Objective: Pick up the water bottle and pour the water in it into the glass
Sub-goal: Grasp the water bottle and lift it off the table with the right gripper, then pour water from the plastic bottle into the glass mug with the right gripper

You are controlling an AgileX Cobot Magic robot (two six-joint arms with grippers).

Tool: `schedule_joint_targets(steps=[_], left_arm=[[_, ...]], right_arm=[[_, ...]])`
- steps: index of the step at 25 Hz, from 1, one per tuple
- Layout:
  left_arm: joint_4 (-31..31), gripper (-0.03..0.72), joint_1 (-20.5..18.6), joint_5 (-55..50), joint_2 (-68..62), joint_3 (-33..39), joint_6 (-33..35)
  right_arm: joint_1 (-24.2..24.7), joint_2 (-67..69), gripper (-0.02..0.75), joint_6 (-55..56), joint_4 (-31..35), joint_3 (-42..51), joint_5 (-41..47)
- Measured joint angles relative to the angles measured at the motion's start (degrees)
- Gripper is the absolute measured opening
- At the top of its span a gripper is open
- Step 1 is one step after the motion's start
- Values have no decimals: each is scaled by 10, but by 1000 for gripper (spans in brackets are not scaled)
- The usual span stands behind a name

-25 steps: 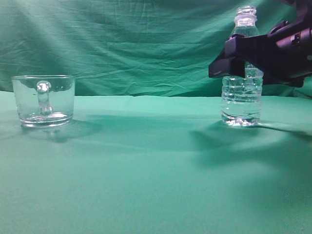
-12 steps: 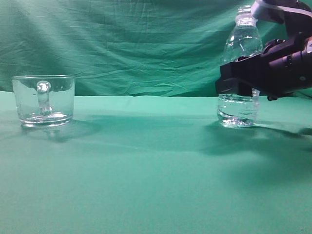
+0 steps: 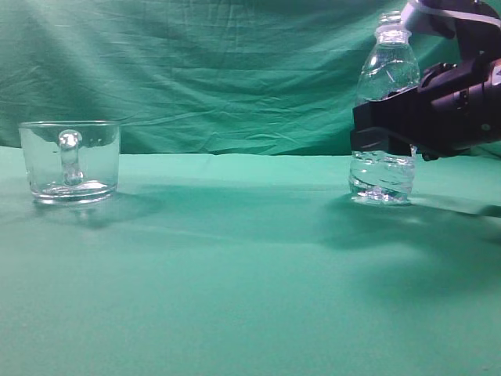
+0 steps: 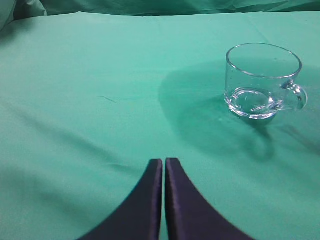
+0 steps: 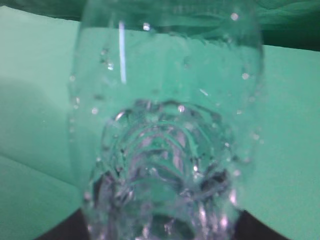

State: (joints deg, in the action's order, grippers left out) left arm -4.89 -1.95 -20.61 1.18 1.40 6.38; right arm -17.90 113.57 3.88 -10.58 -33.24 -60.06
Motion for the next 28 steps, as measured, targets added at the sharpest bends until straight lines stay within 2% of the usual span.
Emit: schedule_joint_targets(steps=[6,10,13,16,20,23,28], left_arm=[[0,0,0,0,0,0,0],[0,0,0,0,0,0,0],[0,0,0,0,0,0,0],[0,0,0,0,0,0,0],[0,0,0,0,0,0,0],[0,0,0,0,0,0,0],[0,0,0,0,0,0,0]], right_arm=[[0,-86,296,41,-30,-9,78],[0,-174,296,88,-99,-56,222],[-9,-215,296,129,-175,-102,333],[-40,-229,296,147,-230,-161,448],[-94,-226,296,152,-267,-234,584],[-123,-206,296,152,-306,-288,650],[-164,-149,296,152,-367,-353,711]])
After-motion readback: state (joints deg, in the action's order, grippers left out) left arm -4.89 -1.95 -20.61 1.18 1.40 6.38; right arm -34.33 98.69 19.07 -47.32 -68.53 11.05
